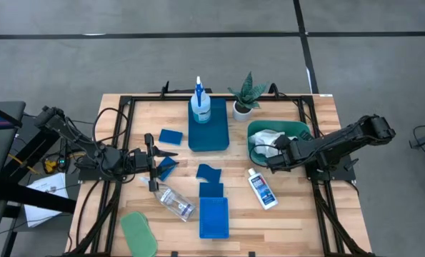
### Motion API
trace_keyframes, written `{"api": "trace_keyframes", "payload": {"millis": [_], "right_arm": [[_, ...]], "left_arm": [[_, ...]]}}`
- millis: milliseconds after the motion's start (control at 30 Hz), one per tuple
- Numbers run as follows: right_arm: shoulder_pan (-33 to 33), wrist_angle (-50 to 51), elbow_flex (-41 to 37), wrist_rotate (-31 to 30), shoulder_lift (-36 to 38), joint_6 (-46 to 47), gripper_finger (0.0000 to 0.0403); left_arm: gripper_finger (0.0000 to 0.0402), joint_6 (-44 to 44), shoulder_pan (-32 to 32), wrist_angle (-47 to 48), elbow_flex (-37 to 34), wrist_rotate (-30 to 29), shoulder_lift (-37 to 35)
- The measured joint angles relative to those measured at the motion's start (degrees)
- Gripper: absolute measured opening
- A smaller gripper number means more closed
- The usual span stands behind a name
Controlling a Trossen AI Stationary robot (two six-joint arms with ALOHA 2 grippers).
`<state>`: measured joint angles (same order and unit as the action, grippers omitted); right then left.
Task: Pick & Place Kitchen Items
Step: Put the yellow microfiber towel into the green bin, then put the white plastic restorer bottle into the blue bin
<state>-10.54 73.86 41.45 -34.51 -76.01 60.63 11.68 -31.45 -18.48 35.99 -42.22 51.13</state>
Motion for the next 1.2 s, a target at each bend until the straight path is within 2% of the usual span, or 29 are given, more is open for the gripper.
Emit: {"api": "trace_keyframes", "payload": {"millis": [233,667,900,1200], "right_arm": [[0.02,-0.21,0.0,-0.04,0.0,1.3,0.011],[-0.05,2.05,0.75,-2.9,-0.02,5.01,0.0227],[-3.81,4.1,4.91,-7.68,-0.02,7.38,0.0238],[-8.34,4.24,8.14,-10.83,-0.02,7.96,0.0238]], "left_arm": [[0.0117,0.0,0.0,0.0,0.0,-0.01,0.0],[0.0117,0.0,0.0,0.0,0.0,-0.04,0.0],[0.0117,0.0,0.01,0.05,0.0,-0.08,0.0],[0.0117,0.0,0.01,0.05,-0.08,-0.28,0.0]]}}
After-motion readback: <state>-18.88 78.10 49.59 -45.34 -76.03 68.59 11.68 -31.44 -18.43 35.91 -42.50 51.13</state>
